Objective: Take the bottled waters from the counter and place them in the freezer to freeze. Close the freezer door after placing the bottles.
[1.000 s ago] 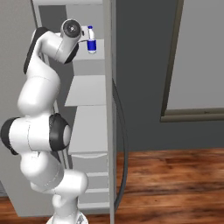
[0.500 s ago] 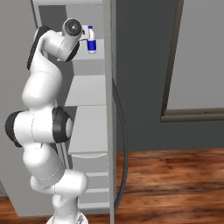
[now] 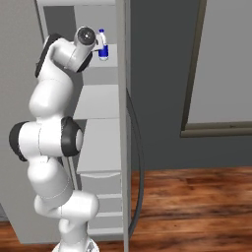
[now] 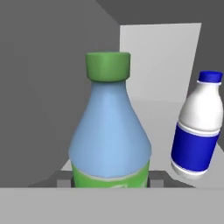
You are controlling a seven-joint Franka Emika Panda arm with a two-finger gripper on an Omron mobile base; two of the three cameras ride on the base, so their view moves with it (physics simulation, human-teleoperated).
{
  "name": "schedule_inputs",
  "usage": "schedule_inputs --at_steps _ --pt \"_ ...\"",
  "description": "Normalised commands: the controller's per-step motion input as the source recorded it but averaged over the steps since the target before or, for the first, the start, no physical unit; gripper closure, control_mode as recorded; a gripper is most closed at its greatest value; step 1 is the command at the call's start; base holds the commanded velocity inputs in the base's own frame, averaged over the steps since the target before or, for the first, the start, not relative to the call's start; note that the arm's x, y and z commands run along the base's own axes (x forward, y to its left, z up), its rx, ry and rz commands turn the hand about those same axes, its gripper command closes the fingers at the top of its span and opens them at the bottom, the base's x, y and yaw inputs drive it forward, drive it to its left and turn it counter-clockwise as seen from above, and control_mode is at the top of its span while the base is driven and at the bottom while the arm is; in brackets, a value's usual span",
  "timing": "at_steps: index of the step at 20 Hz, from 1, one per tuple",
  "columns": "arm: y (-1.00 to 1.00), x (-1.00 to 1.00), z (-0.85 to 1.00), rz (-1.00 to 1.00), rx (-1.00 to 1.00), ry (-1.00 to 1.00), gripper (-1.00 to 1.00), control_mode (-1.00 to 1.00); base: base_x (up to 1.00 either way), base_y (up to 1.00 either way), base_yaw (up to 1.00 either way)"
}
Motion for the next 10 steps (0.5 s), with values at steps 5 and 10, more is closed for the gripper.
schedule_inputs --at_steps 5,10 --pt "0.05 0.10 -0.11 0.00 0.00 0.01 1.00 -1.00 0.00 0.00 0.00" --pt "0.10 0.01 0.24 0.00 0.00 0.00 1.00 -1.00 0.00 0.00 0.00"
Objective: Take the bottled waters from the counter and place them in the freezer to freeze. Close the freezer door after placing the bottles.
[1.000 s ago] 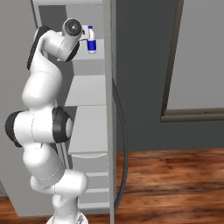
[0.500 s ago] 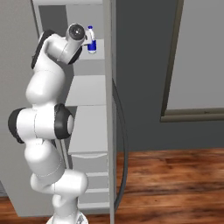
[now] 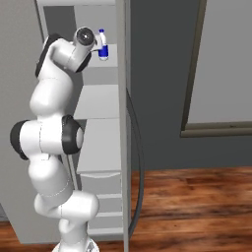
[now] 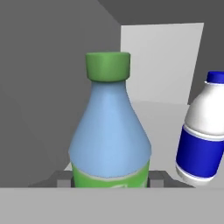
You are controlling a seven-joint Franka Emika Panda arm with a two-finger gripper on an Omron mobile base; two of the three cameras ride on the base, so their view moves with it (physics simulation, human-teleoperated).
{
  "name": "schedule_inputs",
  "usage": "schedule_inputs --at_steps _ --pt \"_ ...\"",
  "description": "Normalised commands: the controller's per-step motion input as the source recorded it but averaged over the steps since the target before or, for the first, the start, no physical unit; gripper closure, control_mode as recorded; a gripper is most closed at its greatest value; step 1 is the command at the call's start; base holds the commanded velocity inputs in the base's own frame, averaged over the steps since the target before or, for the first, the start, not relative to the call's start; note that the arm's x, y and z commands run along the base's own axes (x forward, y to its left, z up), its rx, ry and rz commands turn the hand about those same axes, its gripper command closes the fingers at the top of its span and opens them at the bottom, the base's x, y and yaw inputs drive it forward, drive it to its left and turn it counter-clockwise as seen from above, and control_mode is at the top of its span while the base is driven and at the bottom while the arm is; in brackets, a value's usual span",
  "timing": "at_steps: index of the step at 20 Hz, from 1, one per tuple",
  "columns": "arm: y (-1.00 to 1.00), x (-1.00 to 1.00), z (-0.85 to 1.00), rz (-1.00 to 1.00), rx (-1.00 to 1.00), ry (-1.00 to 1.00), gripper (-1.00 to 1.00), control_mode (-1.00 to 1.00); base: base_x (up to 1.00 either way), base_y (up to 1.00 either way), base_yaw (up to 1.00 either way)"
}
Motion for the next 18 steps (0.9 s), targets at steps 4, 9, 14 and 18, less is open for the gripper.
schedule_inputs --at_steps 4,9,14,18 --pt "0.07 0.00 0.48 0.00 -0.02 0.00 1.00 -1.00 0.00 0.00 0.00" --pt "0.00 0.10 0.12 0.00 -0.03 0.00 1.00 -1.00 0.00 0.00 0.00" --pt "0.00 0.28 -0.16 0.00 0.00 0.00 1.00 -1.00 0.00 0.00 0.00" --pt "0.00 0.22 -0.27 0.00 0.00 0.00 1.00 -1.00 0.00 0.00 0.00"
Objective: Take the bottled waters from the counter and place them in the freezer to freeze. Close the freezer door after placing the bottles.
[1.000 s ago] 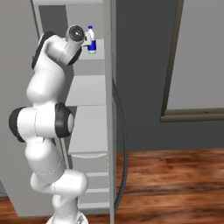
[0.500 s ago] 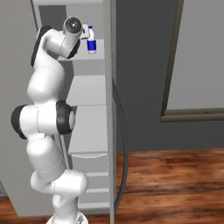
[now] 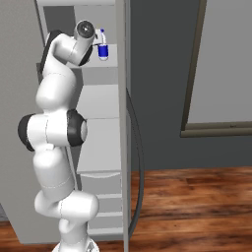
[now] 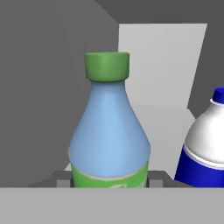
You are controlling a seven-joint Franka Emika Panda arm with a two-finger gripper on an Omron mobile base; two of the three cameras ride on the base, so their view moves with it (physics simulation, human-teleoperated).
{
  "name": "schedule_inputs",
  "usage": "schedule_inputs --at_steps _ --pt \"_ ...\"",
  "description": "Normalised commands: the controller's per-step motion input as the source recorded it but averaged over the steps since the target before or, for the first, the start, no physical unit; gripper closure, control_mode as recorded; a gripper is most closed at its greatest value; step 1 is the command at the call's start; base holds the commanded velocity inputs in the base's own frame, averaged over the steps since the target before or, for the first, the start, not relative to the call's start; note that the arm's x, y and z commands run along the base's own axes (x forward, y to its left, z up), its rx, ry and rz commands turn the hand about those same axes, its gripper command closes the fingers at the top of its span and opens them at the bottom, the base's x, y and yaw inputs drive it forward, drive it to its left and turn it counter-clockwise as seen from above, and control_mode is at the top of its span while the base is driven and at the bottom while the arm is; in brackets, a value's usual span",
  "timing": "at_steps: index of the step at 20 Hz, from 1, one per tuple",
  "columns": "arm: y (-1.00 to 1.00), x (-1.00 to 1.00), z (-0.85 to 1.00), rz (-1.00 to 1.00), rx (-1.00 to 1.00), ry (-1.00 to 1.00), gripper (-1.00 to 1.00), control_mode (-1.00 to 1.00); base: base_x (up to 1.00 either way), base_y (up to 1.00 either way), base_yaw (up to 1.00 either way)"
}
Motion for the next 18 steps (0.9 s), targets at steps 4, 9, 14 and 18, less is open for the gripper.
schedule_inputs --at_steps 4,9,14,18 --pt "0.00 0.15 -0.28 0.00 0.00 0.00 1.00 -1.00 0.00 0.00 0.00" --pt "0.00 0.17 -0.30 0.00 0.00 0.00 1.00 -1.00 0.00 0.00 0.00" --pt "0.00 0.10 -0.11 0.00 0.00 0.00 1.00 -1.00 0.00 0.00 0.00" --pt "0.00 0.00 0.25 0.00 0.00 0.00 1.00 -1.00 0.00 0.00 0.00"
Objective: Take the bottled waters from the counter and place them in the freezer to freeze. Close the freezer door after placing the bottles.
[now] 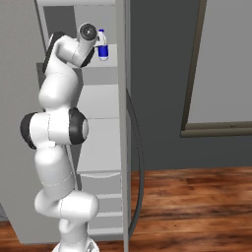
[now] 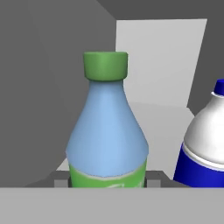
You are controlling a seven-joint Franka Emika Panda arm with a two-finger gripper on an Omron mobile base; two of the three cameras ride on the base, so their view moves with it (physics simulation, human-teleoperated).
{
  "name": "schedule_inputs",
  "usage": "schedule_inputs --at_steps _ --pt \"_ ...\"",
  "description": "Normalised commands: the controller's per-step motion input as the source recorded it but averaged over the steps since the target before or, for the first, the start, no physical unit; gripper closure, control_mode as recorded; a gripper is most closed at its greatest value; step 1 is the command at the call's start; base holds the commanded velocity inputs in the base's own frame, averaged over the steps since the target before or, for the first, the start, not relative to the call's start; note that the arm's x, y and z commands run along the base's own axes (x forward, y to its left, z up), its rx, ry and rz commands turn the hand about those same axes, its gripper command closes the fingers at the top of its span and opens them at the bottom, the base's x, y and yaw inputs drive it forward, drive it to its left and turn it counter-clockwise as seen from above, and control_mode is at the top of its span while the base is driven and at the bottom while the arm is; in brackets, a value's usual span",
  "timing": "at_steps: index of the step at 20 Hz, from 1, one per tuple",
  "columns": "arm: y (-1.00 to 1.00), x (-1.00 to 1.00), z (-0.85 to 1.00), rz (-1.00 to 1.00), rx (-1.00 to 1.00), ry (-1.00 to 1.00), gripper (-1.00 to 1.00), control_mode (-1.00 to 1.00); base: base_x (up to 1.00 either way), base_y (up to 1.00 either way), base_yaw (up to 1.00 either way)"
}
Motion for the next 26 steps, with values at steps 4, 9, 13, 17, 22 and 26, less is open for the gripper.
schedule_inputs --at_steps 4,9,13,17,22,26 --pt "0.00 0.08 0.00 0.00 0.00 0.00 1.00 -1.00 0.00 0.00 0.00" --pt "0.00 0.02 -0.11 0.00 0.00 0.00 1.00 -1.00 0.00 0.00 0.00" --pt "0.00 0.00 -0.24 0.00 0.00 0.00 1.00 -1.00 0.00 0.00 0.00" --pt "0.00 0.00 -0.33 0.00 0.00 0.00 1.00 -1.00 0.00 0.00 0.00" --pt "0.00 0.00 -0.19 0.00 0.00 -0.03 1.00 -1.00 0.00 0.00 0.00" --pt "0.00 0.00 -0.02 0.00 0.00 0.01 -1.00 -1.00 0.00 0.00 0.00"
